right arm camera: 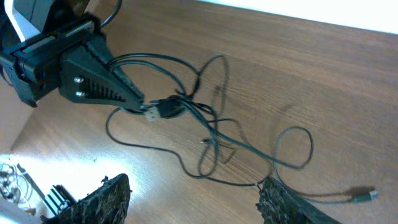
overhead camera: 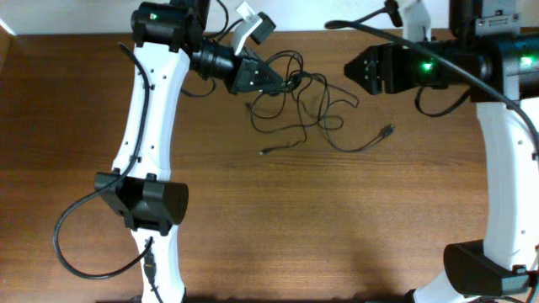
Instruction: Untangle cables
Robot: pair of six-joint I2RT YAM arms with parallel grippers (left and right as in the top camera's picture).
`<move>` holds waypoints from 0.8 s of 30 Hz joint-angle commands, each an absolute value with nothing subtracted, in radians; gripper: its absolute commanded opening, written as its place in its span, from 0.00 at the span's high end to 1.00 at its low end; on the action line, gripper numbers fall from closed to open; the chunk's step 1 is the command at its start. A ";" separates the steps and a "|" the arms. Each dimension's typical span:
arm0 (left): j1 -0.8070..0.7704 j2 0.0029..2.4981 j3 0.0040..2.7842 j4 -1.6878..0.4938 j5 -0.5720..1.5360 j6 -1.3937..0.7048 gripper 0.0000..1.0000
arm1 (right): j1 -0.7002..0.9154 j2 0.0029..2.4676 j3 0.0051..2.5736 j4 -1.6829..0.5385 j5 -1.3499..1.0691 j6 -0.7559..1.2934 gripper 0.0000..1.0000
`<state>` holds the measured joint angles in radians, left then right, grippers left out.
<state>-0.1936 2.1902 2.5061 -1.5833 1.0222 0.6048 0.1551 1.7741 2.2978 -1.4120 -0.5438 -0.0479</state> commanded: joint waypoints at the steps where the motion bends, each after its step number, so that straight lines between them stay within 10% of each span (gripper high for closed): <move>1: -0.235 2.127 2.521 -1.520 1.099 0.658 1.00 | 0.192 1.775 2.306 -1.406 -0.522 -0.081 0.33; 13: -0.279 2.120 2.522 -1.275 1.191 0.366 1.00 | 0.192 1.856 2.298 -1.394 -0.512 -0.255 0.78; 24: -0.280 2.120 2.522 -1.271 1.183 0.329 1.00 | 0.190 1.880 2.298 -1.280 -0.512 0.242 0.52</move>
<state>-0.2840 2.1635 2.5061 -1.2778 1.1526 0.3393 0.1860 1.8629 2.2978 -1.2839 -0.5175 0.0231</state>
